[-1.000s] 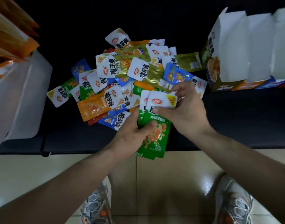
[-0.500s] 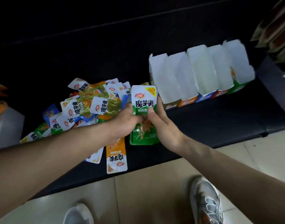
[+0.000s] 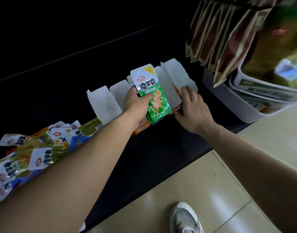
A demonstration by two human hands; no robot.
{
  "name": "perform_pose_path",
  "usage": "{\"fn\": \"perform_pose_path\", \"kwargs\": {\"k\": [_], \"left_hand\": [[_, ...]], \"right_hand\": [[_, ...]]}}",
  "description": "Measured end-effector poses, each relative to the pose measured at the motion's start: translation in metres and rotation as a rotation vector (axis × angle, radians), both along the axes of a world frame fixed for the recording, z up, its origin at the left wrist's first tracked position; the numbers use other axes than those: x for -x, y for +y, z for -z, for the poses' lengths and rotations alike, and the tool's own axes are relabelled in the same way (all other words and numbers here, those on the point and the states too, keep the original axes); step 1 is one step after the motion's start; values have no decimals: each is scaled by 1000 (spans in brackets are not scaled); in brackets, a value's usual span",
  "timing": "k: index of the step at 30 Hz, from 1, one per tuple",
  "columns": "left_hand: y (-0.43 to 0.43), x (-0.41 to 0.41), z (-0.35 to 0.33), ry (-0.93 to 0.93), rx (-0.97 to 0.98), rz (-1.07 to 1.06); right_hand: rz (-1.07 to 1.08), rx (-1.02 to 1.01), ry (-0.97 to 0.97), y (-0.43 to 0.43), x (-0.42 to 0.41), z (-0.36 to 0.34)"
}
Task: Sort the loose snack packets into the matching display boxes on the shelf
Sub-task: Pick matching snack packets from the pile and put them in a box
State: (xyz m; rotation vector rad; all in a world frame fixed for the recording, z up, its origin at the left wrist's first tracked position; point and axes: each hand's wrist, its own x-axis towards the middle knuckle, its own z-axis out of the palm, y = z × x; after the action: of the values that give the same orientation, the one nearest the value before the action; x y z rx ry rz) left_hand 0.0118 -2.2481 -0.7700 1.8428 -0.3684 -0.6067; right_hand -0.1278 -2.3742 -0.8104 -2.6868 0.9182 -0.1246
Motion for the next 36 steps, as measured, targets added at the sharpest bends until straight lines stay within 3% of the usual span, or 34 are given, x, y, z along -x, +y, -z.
{"fn": "perform_pose_path", "kwargs": {"k": [4, 17, 24, 32, 36], "left_hand": [[-47, -6, 2, -14, 61, -58], [-141, -23, 13, 85, 206, -34], [-151, -19, 31, -376, -118, 111], [-135, -28, 27, -553, -97, 85], [-79, -31, 8, -591, -174, 199]], "right_hand": [[-82, -53, 111, -10, -4, 13], [-96, -186, -22, -18, 0, 26], [-100, -162, -26, -20, 1, 31], [-64, -59, -29, -13, -1, 29], [-59, -36, -93, 10, -9, 18]]}}
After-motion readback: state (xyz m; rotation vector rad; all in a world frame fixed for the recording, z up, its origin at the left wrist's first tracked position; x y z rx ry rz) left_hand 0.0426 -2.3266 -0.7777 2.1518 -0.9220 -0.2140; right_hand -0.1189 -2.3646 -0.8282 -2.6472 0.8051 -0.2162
